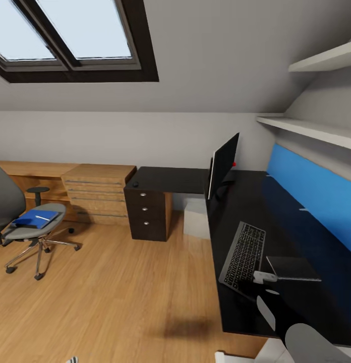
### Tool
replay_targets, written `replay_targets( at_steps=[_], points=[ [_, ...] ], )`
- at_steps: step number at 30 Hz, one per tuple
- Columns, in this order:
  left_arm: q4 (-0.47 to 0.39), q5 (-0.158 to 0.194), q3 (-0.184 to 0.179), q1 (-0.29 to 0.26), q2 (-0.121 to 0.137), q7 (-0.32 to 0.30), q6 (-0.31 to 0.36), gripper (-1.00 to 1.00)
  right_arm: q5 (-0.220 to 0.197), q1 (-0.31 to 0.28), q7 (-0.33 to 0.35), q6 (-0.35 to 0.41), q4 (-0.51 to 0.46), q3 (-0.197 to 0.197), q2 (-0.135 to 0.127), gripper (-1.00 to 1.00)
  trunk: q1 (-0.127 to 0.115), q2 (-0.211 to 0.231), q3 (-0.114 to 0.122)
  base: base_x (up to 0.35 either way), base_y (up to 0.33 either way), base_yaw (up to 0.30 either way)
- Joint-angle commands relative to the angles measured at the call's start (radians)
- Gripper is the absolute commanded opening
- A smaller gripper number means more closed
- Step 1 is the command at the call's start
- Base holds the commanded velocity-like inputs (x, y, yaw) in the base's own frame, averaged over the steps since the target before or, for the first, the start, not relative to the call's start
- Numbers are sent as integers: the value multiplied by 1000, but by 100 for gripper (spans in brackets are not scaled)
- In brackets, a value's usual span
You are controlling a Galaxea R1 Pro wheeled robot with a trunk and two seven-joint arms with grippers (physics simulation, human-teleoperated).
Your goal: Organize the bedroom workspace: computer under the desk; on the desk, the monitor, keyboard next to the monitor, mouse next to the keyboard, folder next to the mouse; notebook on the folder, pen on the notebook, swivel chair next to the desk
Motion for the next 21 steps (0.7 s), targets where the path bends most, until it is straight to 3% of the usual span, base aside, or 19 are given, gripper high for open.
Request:
replay_targets(
  at_steps=[1, 14, 21],
  points=[
    [0, 5, -2, 0, 0, 2, -2, 100, -12, 0, -3, 5, -2, 1, 0, 100, 0, -1, -1, 0, 43, 0],
    [0, 5, -2, 0, 1, 2, -2, 100, -36, 0, 10, 6, -1, -12, -3, 100, 0, -1, -1, 0, 7, 0],
    [0, 5, -2, 0, 0, 2, -2, 100, -81, 0, 79, 7, 1, -12, -5, 100, 0, -1, -1, 12, 30, 0]
  ],
)
